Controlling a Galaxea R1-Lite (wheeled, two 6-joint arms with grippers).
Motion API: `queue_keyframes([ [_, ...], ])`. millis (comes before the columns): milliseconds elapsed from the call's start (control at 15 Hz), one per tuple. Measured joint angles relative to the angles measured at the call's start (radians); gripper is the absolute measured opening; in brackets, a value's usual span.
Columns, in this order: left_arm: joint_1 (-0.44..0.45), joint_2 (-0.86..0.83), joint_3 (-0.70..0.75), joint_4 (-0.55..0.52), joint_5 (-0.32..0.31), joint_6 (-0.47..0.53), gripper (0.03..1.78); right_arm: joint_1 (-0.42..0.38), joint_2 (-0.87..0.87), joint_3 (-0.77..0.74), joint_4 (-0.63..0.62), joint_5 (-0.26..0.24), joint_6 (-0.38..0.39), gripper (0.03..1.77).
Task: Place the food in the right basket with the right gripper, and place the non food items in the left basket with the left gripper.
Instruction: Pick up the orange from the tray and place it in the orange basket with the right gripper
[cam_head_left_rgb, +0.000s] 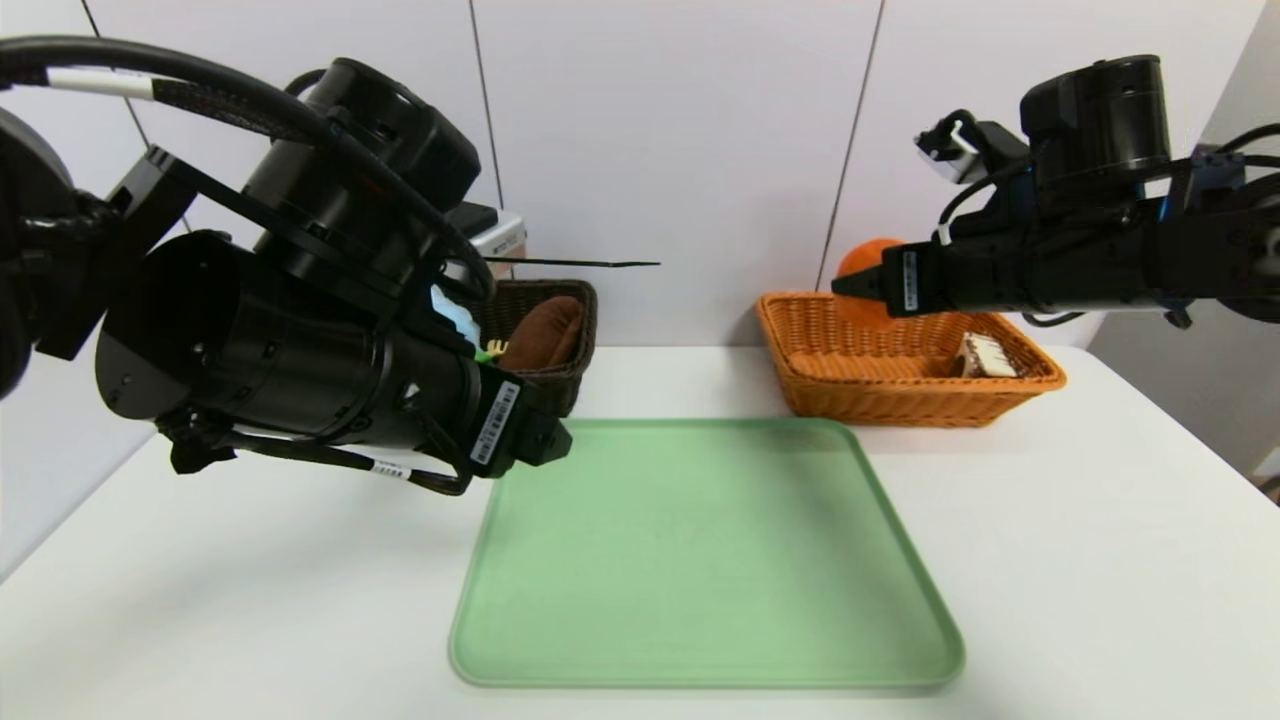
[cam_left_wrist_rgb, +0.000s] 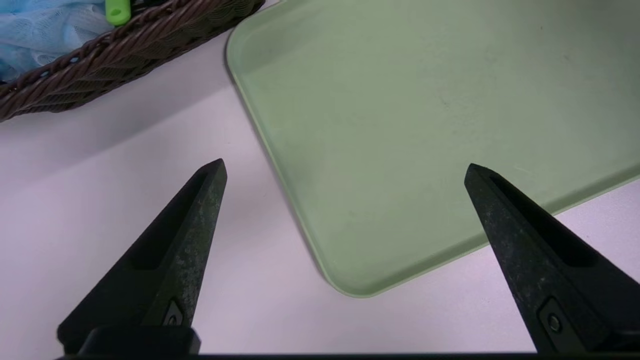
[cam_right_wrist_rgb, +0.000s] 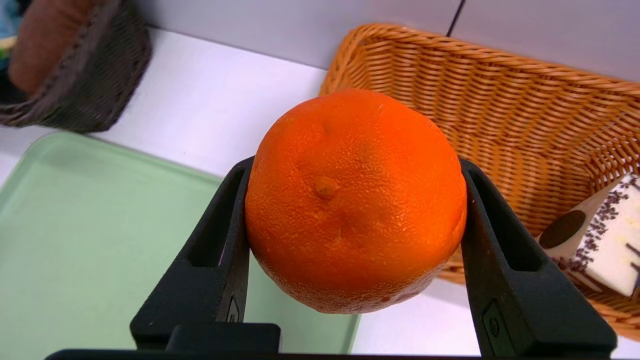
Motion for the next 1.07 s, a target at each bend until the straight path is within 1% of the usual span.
queue_keyframes([
  [133, 0.0, -0.001, 0.0, 0.0, 0.026, -0.001, 1.69, -0.034, 0.061, -0.047, 0.001, -0.001, -0.003, 1.15],
  [467, 0.0, -0.002, -0.002, -0.001, 0.028, -0.001, 1.69, -0.106, 0.236, -0.154, 0.006, -0.004, -0.003, 1.15],
  [533, 0.0, -0.002, -0.003, -0.001, 0.028, -0.001, 1.69, -0.115, 0.269, -0.172, 0.01, -0.014, -0.005, 1.15],
  [733, 0.0, -0.001, -0.007, -0.001, 0.028, 0.0, 1.69, -0.126, 0.353, -0.219, 0.013, -0.091, -0.01, 1.15],
  [867, 0.0, 0.001, -0.01, -0.001, 0.028, 0.0, 1.69, -0.127, 0.385, -0.233, 0.016, -0.097, -0.01, 1.15],
  [1000, 0.0, 0.003, -0.011, -0.001, 0.028, 0.0, 1.69, -0.126, 0.4, -0.238, 0.027, -0.092, -0.011, 1.29],
  [1067, 0.0, 0.004, -0.011, -0.001, 0.028, 0.0, 1.69, -0.126, 0.403, -0.24, 0.036, -0.09, -0.012, 1.34],
])
